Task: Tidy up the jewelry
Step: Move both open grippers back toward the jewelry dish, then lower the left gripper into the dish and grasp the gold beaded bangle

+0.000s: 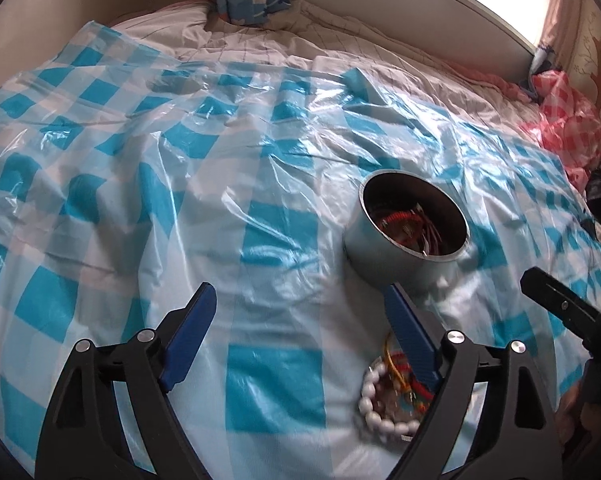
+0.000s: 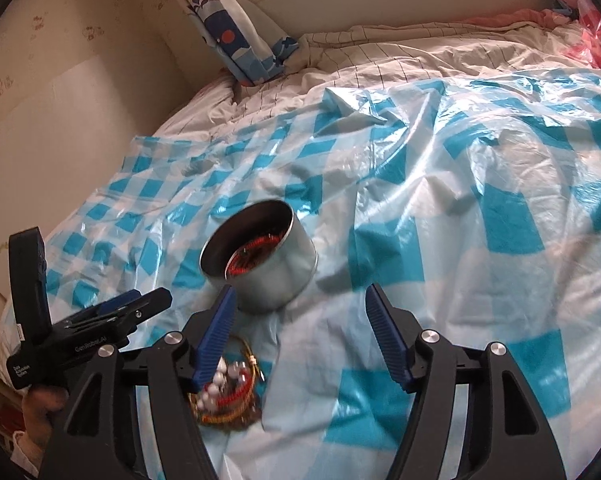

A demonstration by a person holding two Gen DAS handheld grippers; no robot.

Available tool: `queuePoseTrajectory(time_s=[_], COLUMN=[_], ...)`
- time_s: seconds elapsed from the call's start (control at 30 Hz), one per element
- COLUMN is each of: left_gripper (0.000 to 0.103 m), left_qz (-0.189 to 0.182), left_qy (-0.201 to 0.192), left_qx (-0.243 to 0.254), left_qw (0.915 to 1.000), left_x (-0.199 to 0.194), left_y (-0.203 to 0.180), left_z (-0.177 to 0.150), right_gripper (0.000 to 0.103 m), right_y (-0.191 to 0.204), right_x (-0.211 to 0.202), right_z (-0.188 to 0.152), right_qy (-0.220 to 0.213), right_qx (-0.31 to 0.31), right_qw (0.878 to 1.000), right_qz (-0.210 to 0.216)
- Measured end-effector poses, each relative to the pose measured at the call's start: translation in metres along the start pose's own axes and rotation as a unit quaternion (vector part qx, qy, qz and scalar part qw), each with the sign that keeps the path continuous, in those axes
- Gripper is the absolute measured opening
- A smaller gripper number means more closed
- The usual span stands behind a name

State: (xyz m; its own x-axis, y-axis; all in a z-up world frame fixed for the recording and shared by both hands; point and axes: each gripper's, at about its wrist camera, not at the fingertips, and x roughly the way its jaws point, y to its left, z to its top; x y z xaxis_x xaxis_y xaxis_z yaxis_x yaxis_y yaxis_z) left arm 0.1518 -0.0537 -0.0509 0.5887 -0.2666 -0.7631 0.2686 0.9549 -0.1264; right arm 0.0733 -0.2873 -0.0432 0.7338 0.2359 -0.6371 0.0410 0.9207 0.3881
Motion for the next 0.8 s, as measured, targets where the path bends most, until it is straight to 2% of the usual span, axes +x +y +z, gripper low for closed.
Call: queuePoseTrajectory(time_s=[0.3, 0.53, 0.67, 0.8], left_gripper=[0.082, 0.082, 0.082, 0.082], left_qz=[0.010, -0.003, -0.006, -0.012], left_qy=[-0.002, 0.000, -0.002, 0.000], left_qx=[0.054, 0.068, 0.077, 0.059], left_qw=[0.9985, 0.9976, 0.9970, 0.9982], left_x=[-0.016, -0.016, -0.014, -0.008], left_y=[-0.025, -0.031, -0.036, -0.033], left_z=[-0.024, -0.028, -0.029, -0.025], right_gripper=[0.068, 0.069, 0.075, 0.075], right_y=[0.007, 0.014, 0.013, 0.012], right_x=[-0.020, -0.031, -0.032, -0.029], right_z=[-0.020, -0.033, -0.034, -0.033], right_qy=[0.009, 0.015, 0.012, 0.016], right_qx=[-0.006, -0.016, -0.013, -0.012], right_qw=[1.000, 1.000, 1.000, 1.000], right_qz=[-0.007, -0.013, -0.016, -0.013])
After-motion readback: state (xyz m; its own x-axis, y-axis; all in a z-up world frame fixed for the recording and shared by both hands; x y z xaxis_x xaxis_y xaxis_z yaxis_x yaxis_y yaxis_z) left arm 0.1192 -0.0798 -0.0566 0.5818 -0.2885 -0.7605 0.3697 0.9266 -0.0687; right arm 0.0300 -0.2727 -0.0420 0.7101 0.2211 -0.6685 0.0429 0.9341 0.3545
